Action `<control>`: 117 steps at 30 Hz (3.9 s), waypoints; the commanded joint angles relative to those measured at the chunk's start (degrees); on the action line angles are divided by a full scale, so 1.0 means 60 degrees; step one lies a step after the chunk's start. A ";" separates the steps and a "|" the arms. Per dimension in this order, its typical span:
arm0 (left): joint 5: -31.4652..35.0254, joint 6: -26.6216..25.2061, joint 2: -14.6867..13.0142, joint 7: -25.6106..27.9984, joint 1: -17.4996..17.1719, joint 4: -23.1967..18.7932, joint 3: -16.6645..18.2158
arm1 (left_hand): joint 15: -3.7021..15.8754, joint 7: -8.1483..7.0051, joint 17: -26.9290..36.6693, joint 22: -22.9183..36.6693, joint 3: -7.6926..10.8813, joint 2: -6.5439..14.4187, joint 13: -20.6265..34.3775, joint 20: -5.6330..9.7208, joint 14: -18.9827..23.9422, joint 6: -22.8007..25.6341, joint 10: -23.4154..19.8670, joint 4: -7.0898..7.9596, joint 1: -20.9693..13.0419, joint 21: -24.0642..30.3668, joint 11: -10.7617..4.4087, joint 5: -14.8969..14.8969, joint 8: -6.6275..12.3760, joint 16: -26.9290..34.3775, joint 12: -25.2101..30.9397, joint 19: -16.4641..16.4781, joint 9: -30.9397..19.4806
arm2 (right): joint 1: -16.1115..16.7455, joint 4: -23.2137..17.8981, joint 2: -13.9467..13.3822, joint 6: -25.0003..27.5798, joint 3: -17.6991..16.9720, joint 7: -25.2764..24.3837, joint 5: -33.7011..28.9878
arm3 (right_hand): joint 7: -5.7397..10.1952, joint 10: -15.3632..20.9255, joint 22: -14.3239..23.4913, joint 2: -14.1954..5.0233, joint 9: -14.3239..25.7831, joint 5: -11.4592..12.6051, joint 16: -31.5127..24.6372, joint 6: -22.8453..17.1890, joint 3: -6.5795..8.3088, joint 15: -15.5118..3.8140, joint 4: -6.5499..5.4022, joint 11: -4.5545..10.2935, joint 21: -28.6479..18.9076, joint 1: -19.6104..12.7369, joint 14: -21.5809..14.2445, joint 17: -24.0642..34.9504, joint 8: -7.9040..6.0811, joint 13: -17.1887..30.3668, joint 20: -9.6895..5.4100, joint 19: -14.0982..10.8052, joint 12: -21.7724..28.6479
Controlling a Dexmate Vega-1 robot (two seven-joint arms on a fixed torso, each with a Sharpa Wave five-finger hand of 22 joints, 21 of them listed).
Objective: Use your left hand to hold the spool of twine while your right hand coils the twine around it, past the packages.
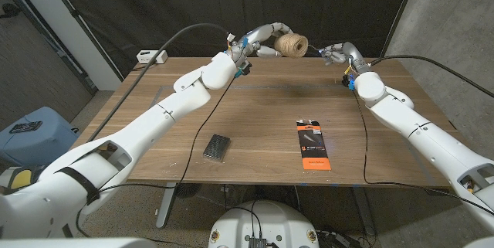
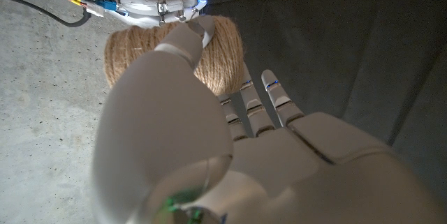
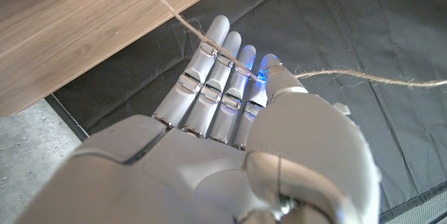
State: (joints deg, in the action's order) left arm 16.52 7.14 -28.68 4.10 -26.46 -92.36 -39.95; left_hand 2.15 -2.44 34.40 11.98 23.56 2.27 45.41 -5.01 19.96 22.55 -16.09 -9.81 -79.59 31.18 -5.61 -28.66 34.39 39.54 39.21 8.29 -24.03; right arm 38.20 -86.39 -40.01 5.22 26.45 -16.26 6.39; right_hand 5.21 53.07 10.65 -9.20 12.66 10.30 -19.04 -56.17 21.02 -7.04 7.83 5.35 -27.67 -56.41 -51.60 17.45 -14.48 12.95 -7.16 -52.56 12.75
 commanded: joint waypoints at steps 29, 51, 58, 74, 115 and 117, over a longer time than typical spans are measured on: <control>0.0696 -0.2192 0.0527 0.1058 0.0027 -0.0459 -0.0373 | -0.0145 0.0806 0.0147 0.0029 0.0106 0.0496 0.0579 -0.0099 -0.0007 0.0824 -0.0590 0.0068 0.0329 0.0080 0.0722 -0.0101 0.0184 0.0084 0.0010 -0.0126 -0.0080 | 0.0558 -0.1026 0.0226 0.0443 0.0009 -0.0346 0.0089 | -0.0017 0.0105 0.0028 -0.0074 0.0045 -0.0032 0.0021 -0.0101 -0.0019 -0.0890 0.0012 0.0002 -0.0131 -0.0045 -0.0160 0.0026 0.0016 0.0033 -0.0599 0.0062 -0.0036; 0.0720 -0.3318 0.0786 0.1493 0.0016 -0.0664 -0.0615 | -0.0313 0.0971 0.0235 0.0044 0.0114 0.0470 0.0599 -0.0183 -0.0107 0.0764 -0.0521 0.0054 0.0275 0.0076 0.0883 -0.0158 0.0082 0.0149 -0.0027 -0.0261 -0.0074 | 0.1048 -0.1897 0.0246 0.0782 -0.0125 -0.0560 0.0315 | -0.0025 0.0120 0.0025 -0.0082 0.0052 -0.0037 0.0021 -0.0096 -0.0027 -0.0882 0.0005 -0.0028 -0.0181 -0.0051 -0.0194 0.0042 0.0043 0.0040 -0.0591 0.0045 -0.0040; 0.0640 -0.3426 0.0897 0.1718 0.0024 -0.0619 -0.0631 | -0.0350 0.1017 0.0302 0.0051 0.0080 0.0462 0.0601 -0.0209 -0.0127 0.0780 -0.0543 0.0070 0.0288 0.0088 0.0913 -0.0169 0.0055 0.0225 -0.0024 -0.0278 -0.0072 | 0.1203 -0.2106 0.0211 0.0585 -0.0134 -0.0466 0.0400 | -0.0030 0.0133 0.0024 -0.0087 0.0054 -0.0037 0.0022 -0.0095 -0.0024 -0.0889 0.0008 -0.0057 -0.0201 -0.0062 -0.0205 0.0047 0.0052 0.0042 -0.0589 0.0037 -0.0039; 0.0247 -0.3215 0.0973 0.1712 0.0191 -0.0485 -0.0628 | -0.0351 0.1034 0.0341 0.0061 0.0061 0.0432 0.0616 -0.0210 -0.0129 0.0797 -0.0544 0.0088 0.0322 0.0118 0.0921 -0.0198 0.0002 0.0281 -0.0023 -0.0284 -0.0070 | 0.1191 -0.2191 0.0194 0.0458 0.0098 -0.0110 0.0329 | -0.0036 0.0131 0.0021 -0.0083 0.0060 -0.0041 0.0040 -0.0123 -0.0031 -0.0880 0.0005 -0.0066 -0.0229 -0.0066 -0.0200 0.0054 0.0062 0.0045 -0.0579 0.0065 -0.0050; 0.0147 -0.3724 0.0899 0.1571 0.0450 -0.0469 -0.0797 | -0.0415 0.1092 0.0378 0.0074 0.0058 0.0438 0.0629 -0.0230 -0.0179 0.0830 -0.0555 0.0100 0.0379 0.0176 0.0958 -0.0282 -0.0104 0.0338 -0.0031 -0.0334 -0.0106 | 0.1762 -0.3230 -0.0081 0.0416 0.0235 0.0207 0.0069 | -0.0043 0.0153 0.0014 -0.0076 0.0071 -0.0042 0.0065 -0.0138 -0.0042 -0.0884 0.0011 -0.0054 -0.0322 -0.0093 -0.0227 0.0073 0.0102 0.0043 -0.0577 0.0063 -0.0066; 0.0157 -0.3783 0.0896 0.1575 0.0445 -0.0491 -0.0792 | -0.0403 0.1078 0.0372 0.0074 0.0057 0.0438 0.0631 -0.0235 -0.0180 0.0831 -0.0555 0.0110 0.0396 0.0179 0.0956 -0.0288 -0.0109 0.0333 -0.0031 -0.0336 -0.0108 | 0.1785 -0.3265 -0.0089 0.0417 0.0230 0.0225 0.0072 | -0.0041 0.0155 0.0013 -0.0072 0.0071 -0.0043 0.0066 -0.0141 -0.0044 -0.0883 0.0012 -0.0058 -0.0325 -0.0093 -0.0227 0.0074 0.0103 0.0043 -0.0575 0.0064 -0.0066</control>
State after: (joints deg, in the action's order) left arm 17.50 -15.08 -22.84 13.76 -23.87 -94.86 -44.65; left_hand -0.12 -1.60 36.51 12.13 23.39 2.26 47.56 -6.35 18.71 21.70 -15.04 -9.64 -79.58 32.00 -4.56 -30.11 33.59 41.33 38.87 6.54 -24.03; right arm 47.52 -103.86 -39.90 7.82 28.30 -15.00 7.01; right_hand 4.91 53.59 10.67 -9.22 12.93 10.30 -18.75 -56.47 20.86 -7.35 7.99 4.83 -29.11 -56.70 -52.54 17.69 -13.60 12.93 -7.27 -52.45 12.53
